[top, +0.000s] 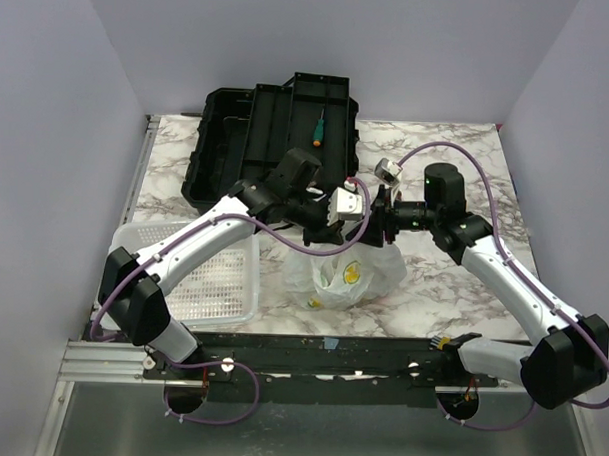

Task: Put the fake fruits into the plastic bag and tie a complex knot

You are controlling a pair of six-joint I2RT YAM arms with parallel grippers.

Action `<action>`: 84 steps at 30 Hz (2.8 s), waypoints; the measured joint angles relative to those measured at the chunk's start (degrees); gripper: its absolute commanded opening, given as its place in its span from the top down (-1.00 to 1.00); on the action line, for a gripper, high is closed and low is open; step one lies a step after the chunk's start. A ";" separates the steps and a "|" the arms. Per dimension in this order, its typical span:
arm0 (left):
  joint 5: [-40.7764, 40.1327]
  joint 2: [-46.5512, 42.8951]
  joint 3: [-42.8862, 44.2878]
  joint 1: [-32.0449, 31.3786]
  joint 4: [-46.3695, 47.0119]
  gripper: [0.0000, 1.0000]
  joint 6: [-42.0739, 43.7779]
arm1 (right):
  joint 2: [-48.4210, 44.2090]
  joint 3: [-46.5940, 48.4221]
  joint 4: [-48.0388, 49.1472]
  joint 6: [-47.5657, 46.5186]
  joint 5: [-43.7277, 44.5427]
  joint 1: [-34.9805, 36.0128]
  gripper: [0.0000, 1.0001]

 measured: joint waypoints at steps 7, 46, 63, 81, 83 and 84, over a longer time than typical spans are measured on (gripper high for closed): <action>0.07 0.61 0.46 -0.22 -0.46 0.36 -0.42 | 0.35 -0.02 0.42 0.42 0.55 0.00 0.99; 12.90 -0.55 12.55 16.35 -10.29 1.00 5.57 | -2.62 -1.29 -1.38 -8.50 1.09 0.00 0.99; 16.98 -12.20 1.33 8.68 -6.21 1.00 -8.92 | -2.40 -3.10 4.22 -2.34 6.73 0.48 0.99; -12.44 -0.28 -11.39 2.19 11.96 1.00 -27.54 | -6.32 -6.23 7.74 12.50 12.72 1.49 0.99; -13.81 -0.04 -11.39 2.32 13.31 1.00 -28.85 | -6.32 -6.58 8.68 13.57 13.33 2.69 0.99; -14.16 0.15 -11.39 2.51 14.03 1.00 -29.53 | -6.32 -6.75 9.35 14.08 14.03 3.85 0.99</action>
